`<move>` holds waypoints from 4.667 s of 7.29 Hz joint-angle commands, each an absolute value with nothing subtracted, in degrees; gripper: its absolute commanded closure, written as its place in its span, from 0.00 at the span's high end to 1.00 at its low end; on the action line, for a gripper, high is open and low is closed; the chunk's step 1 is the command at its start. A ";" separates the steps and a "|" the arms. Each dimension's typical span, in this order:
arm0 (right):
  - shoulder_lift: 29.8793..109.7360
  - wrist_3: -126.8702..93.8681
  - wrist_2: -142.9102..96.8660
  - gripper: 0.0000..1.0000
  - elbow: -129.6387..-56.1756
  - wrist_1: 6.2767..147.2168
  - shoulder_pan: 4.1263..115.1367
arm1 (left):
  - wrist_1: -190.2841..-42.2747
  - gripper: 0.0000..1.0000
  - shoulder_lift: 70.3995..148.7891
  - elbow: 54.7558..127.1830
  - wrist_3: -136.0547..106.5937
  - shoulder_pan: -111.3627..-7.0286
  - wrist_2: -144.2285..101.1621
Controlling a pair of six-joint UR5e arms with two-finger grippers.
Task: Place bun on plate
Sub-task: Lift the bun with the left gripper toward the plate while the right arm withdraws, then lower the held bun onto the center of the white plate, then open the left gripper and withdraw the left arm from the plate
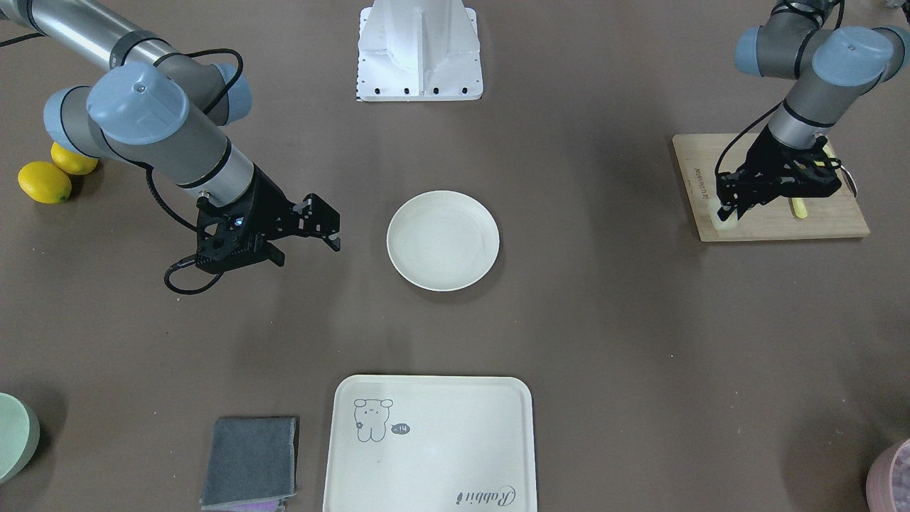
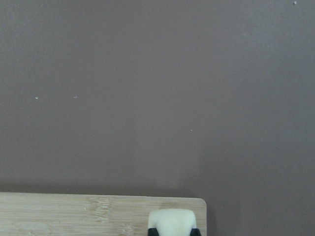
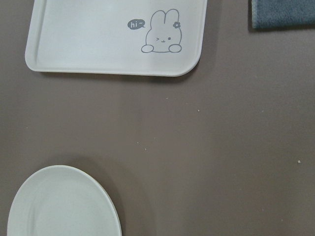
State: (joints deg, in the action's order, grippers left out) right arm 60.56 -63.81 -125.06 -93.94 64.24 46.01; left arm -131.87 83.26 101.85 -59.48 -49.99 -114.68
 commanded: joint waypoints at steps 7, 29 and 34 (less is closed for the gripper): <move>72.83 -50.23 -131.29 1.00 -97.38 64.34 59.11 | -93.43 0.30 122.06 102.66 -77.33 -39.68 -105.41; 98.60 -27.27 -133.61 1.00 -100.64 71.75 74.23 | -103.37 0.98 116.91 101.78 -64.87 -45.68 -90.70; 95.45 0.62 -129.28 1.00 -100.46 95.10 88.51 | -91.09 0.98 110.15 101.07 -30.93 -70.44 -119.78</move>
